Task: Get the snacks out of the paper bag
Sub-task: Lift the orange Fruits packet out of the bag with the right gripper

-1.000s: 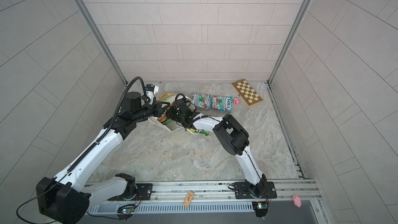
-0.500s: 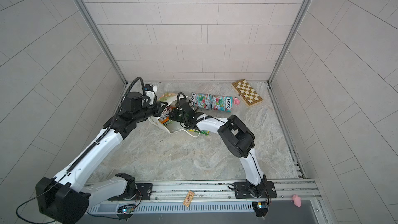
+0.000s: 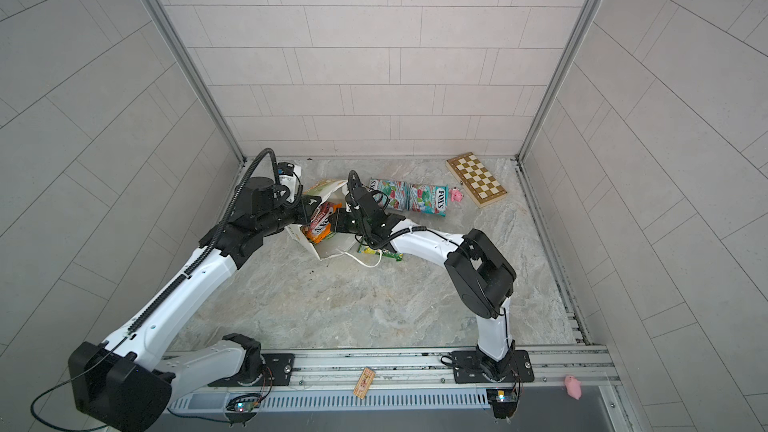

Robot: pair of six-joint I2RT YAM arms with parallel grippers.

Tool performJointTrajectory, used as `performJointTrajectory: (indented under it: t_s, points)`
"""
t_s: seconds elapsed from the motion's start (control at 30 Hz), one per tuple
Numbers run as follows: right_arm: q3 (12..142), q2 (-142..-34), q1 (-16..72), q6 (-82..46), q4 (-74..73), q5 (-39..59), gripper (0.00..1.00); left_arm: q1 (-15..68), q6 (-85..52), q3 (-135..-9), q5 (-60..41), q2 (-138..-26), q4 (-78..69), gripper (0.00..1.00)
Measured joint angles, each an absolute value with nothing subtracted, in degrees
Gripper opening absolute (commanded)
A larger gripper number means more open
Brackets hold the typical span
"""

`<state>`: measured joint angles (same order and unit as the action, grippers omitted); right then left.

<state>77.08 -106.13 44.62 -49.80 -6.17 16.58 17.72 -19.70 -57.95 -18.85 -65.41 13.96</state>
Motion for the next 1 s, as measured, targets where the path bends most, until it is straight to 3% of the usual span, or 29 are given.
performJointTrajectory:
  t_s: [1.0]
  points:
    - [69.1, -75.5, 40.9, -30.9, 13.1, 22.1, 0.00, 17.8, -20.1, -58.0, -18.5, -65.8, 14.1, 0.00]
